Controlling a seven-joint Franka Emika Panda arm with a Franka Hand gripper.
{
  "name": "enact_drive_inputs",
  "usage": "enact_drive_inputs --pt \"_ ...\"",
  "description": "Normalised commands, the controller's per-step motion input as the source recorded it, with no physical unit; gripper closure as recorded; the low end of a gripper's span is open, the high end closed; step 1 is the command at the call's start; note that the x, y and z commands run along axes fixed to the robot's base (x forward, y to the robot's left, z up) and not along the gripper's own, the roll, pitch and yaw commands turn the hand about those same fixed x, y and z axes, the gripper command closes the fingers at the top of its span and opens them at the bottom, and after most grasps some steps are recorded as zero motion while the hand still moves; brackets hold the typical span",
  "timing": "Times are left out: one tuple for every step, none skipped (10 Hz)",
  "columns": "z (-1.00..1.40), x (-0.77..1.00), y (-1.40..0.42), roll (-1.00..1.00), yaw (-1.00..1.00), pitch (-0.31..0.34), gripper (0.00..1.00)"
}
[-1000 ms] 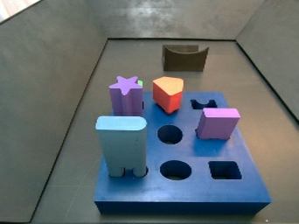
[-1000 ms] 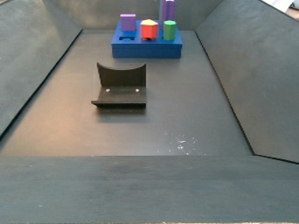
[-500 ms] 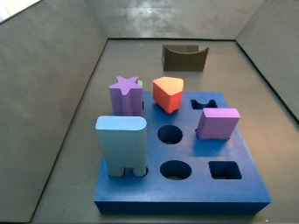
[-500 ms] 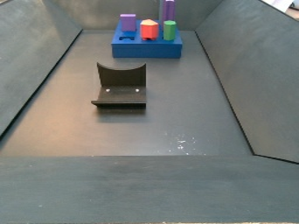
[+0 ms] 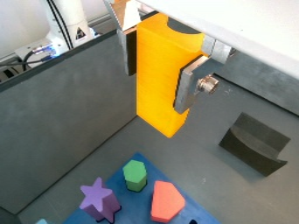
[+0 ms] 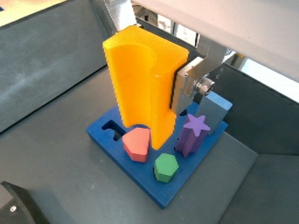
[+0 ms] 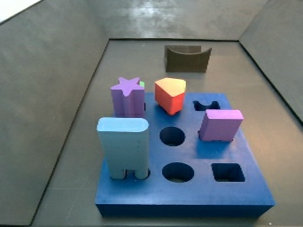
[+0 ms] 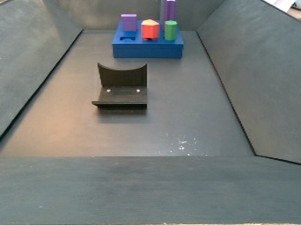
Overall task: Pick up the arch object. Move up. Rotate the arch object. Move to above the board. Insert the arch object.
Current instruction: Insert the arch object.
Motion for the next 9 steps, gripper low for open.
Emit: enact_drive_inputs --pt "-0.27 1.0 0.0 0.02 0.0 0.104 1.0" --pt "-0.29 1.0 0.0 0.03 0.0 0.103 1.0" --pt "-0.25 1.0 0.0 0.01 0.0 0.073 1.0" --pt "-0.19 1.0 0.0 0.0 0.0 0.013 1.0" --pt "-0.16 1.0 -0.01 0.0 0.0 0.0 1.0" --pt "-0.13 1.0 -0.03 0.0 0.0 0.0 1.0" --pt "-0.14 1.0 -0.02 0.0 0.0 0.0 1.0" --pt "-0.15 1.0 -0.04 -0.03 0.0 0.0 1.0" --pt "-0.16 1.0 -0.03 -0.02 0.0 0.0 1.0"
